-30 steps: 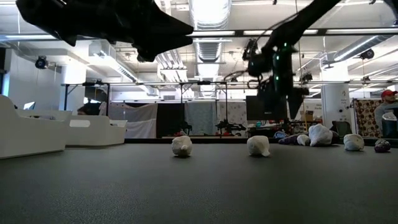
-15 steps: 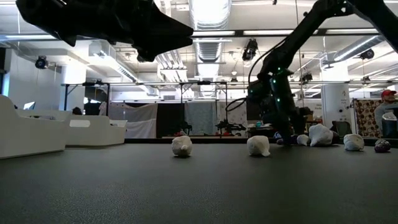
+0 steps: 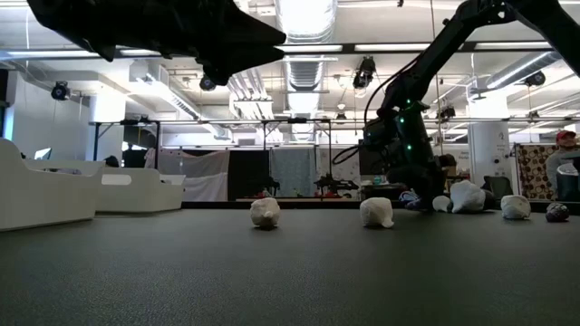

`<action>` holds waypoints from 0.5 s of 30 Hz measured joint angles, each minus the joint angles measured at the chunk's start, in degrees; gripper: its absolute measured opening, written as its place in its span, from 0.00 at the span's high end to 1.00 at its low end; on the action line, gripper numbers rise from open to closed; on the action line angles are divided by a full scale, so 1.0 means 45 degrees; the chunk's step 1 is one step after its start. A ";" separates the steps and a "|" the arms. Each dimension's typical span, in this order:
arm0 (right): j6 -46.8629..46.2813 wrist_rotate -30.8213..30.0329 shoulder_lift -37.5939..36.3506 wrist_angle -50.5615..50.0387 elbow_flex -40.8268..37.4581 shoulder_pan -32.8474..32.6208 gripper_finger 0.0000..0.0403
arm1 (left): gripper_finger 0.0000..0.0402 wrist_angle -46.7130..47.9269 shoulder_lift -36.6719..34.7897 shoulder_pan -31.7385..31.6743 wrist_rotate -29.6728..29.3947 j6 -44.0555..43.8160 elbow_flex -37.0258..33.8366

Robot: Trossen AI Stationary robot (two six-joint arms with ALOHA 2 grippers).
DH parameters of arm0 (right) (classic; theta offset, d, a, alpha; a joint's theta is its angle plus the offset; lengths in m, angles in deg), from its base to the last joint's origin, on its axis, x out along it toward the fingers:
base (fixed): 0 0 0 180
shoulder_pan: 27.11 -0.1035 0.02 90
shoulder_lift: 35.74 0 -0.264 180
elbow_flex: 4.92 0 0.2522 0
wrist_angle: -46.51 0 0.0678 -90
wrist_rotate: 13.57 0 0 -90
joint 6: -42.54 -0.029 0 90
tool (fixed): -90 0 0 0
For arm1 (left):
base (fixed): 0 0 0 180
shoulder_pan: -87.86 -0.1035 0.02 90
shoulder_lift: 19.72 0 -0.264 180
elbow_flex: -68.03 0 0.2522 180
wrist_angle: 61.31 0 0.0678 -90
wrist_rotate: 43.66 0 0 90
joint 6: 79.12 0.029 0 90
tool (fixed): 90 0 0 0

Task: Sort produce into baskets
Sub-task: Put the eggplant into the bottom white bin

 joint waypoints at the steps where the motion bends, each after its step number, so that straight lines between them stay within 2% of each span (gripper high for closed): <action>1: -0.0002 -0.0243 -0.0021 0.0000 0.0000 -0.0052 0.65 | 0.58 0.0282 -0.0003 0.0008 0.0005 -0.0127 0.0054; 4: 0.0386 -0.1429 -0.0336 -0.0092 -0.0015 -0.0491 0.71 | 0.58 0.1931 -0.0085 0.0145 0.0057 -0.0721 0.0466; 8: 0.1128 -0.2669 -0.1149 -0.0045 0.0228 -0.1441 0.74 | 0.58 0.7471 -0.0500 0.0383 0.0151 -0.1171 0.1983; 12: 0.0509 -0.2538 -0.2136 0.0018 0.0621 -0.2760 0.73 | 0.58 1.2103 -0.0564 0.0713 -0.0013 -0.2586 0.3802; 15: -0.1125 -0.0538 -0.2985 0.0197 0.0686 -0.4083 0.73 | 0.58 1.3725 -0.0547 0.1234 0.0027 -0.3061 0.4294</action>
